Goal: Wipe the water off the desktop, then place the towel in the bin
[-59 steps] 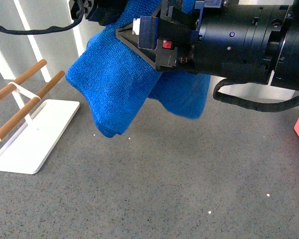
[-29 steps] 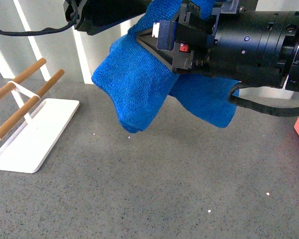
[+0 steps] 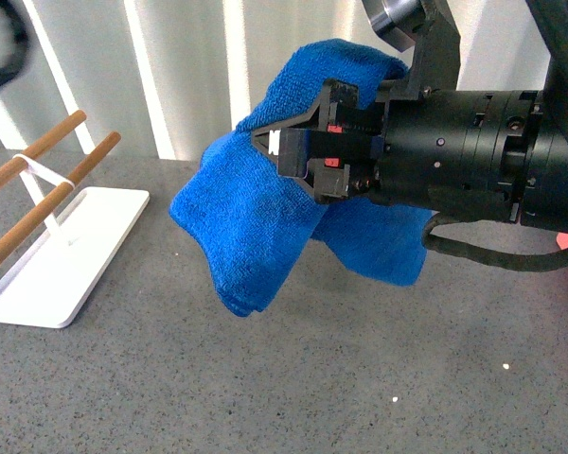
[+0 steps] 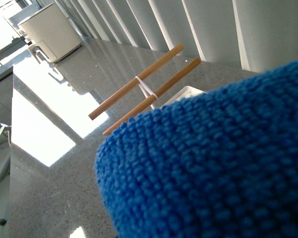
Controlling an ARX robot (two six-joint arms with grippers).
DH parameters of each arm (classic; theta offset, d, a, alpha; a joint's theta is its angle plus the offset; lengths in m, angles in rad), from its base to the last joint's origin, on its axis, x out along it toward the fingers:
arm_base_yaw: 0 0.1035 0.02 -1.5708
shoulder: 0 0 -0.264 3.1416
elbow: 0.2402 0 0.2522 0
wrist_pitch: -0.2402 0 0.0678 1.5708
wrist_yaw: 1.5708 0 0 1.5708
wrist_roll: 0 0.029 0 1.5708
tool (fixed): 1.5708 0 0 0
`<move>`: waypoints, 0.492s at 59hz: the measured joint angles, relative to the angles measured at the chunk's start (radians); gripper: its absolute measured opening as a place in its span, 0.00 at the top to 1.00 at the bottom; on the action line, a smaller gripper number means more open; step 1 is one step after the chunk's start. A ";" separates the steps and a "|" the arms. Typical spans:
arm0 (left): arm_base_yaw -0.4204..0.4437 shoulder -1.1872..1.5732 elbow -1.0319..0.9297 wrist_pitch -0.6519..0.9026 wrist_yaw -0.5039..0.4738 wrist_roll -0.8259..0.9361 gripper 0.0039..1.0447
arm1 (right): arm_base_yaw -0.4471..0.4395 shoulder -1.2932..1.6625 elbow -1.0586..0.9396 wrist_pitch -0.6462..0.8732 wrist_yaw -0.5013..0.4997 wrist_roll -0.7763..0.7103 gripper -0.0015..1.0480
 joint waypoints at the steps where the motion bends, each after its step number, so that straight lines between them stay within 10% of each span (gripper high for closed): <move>1: 0.017 -0.023 -0.033 0.011 -0.008 0.011 0.50 | 0.000 0.000 0.000 0.000 0.000 0.000 0.95; 20: 0.158 -0.227 -0.332 0.068 0.094 0.055 0.97 | 0.003 0.000 0.000 0.000 0.002 0.001 0.95; 29: 0.216 -0.338 -0.441 0.069 0.149 0.066 0.97 | -0.009 0.000 0.000 0.000 0.003 0.000 0.95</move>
